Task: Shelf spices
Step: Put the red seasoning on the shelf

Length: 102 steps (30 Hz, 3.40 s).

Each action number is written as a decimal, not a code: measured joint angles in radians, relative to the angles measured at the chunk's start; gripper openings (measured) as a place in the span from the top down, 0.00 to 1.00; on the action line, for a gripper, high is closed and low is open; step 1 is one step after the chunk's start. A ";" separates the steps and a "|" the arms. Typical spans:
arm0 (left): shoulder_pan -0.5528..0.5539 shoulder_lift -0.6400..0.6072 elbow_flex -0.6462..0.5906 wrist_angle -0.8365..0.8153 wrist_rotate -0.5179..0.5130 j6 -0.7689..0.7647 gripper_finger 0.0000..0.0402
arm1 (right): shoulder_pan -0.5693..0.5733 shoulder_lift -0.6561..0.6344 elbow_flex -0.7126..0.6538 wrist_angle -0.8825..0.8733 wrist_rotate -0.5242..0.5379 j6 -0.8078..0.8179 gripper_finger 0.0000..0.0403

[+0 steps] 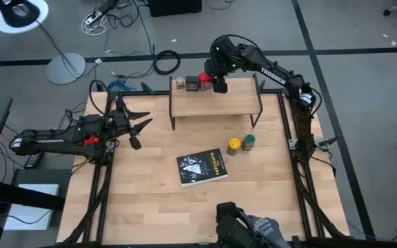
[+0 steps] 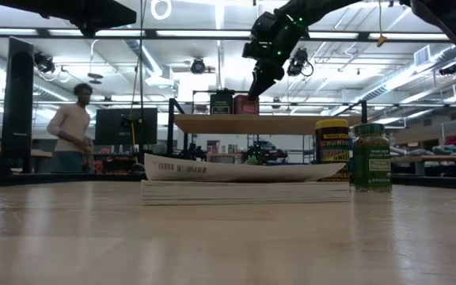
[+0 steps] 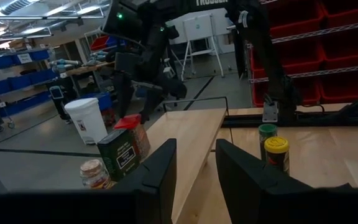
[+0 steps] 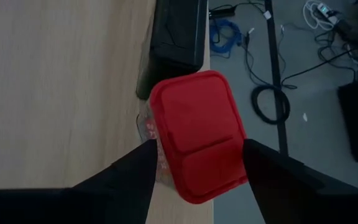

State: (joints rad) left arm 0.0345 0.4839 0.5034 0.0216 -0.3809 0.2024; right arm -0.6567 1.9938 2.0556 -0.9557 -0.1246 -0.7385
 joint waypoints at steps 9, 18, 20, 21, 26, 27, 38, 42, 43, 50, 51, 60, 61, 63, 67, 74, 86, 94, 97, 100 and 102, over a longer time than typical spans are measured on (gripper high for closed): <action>0.000 0.000 0.000 -0.002 0.000 0.001 0.71 | 0.032 0.000 0.001 -0.007 0.044 0.038 0.42; 0.000 0.000 0.000 -0.006 0.000 0.003 0.71 | 0.100 -0.073 0.000 0.008 0.080 0.068 0.43; 0.000 0.000 0.000 -0.006 0.000 0.003 0.71 | 0.111 -0.089 -0.001 0.008 0.099 0.083 0.43; 0.000 0.000 0.000 -0.006 0.000 0.003 0.71 | 0.118 -0.100 -0.001 0.008 0.113 0.084 0.43; 0.000 0.013 0.000 0.008 -0.010 -0.027 0.71 | 0.160 -0.177 0.000 0.046 0.224 0.100 0.44; 0.000 0.025 0.000 0.023 -0.028 -0.044 0.71 | 0.167 -0.192 0.000 0.047 0.242 0.106 0.45; 0.020 0.492 0.157 0.220 -0.069 -0.104 0.85 | 0.114 -0.261 -0.002 0.005 0.221 0.171 0.97; 0.030 0.695 0.298 0.276 -0.060 -0.071 0.98 | 0.065 -0.261 -0.058 0.024 0.162 0.170 0.99; 0.037 0.740 0.338 0.284 -0.060 -0.071 0.98 | 0.053 -0.260 -0.074 0.026 0.143 0.168 0.99; 0.141 0.963 0.535 0.244 -0.030 -0.099 0.99 | -0.007 -0.259 -0.186 0.107 0.076 0.051 1.00; 0.162 0.985 0.557 0.225 -0.003 -0.114 1.00 | -0.015 -0.259 -0.193 0.119 0.050 0.035 1.00; 0.279 1.095 0.602 0.199 0.152 -0.176 1.00 | -0.070 -0.221 -0.200 0.160 -0.097 -0.045 1.00; 0.287 1.100 0.602 0.193 0.157 -0.180 1.00 | -0.074 -0.208 -0.200 0.165 -0.101 -0.052 1.00; 0.298 1.114 0.602 0.194 0.156 -0.182 1.00 | -0.075 -0.186 -0.200 0.181 -0.102 -0.057 1.00; 0.310 1.120 0.602 0.200 0.156 -0.184 1.00 | -0.079 -0.141 -0.200 0.232 -0.101 -0.076 1.00; 0.344 1.136 0.601 0.194 0.154 -0.188 1.00 | -0.079 -0.088 -0.200 0.304 -0.088 -0.094 1.00; 0.378 1.227 0.602 0.270 0.187 -0.194 1.00 | -0.098 -0.066 -0.201 0.284 -0.085 -0.094 1.00; 0.398 1.256 0.602 0.320 0.193 -0.211 1.00 | -0.098 -0.065 -0.201 0.272 -0.086 -0.094 1.00; 0.407 1.256 0.602 0.329 0.193 -0.211 1.00 | -0.097 -0.065 -0.201 0.259 -0.086 -0.094 1.00; 0.418 1.256 0.602 0.325 0.194 -0.211 1.00 | -0.095 -0.065 -0.201 0.255 -0.087 -0.094 1.00; 0.425 1.256 0.602 0.325 0.194 -0.211 1.00 | -0.092 -0.065 -0.201 0.247 -0.086 -0.094 1.00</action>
State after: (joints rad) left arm 0.4600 1.7401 1.1049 0.3470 -0.1871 -0.0086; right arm -0.7491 1.9289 1.8549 -0.7086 -0.2109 -0.8322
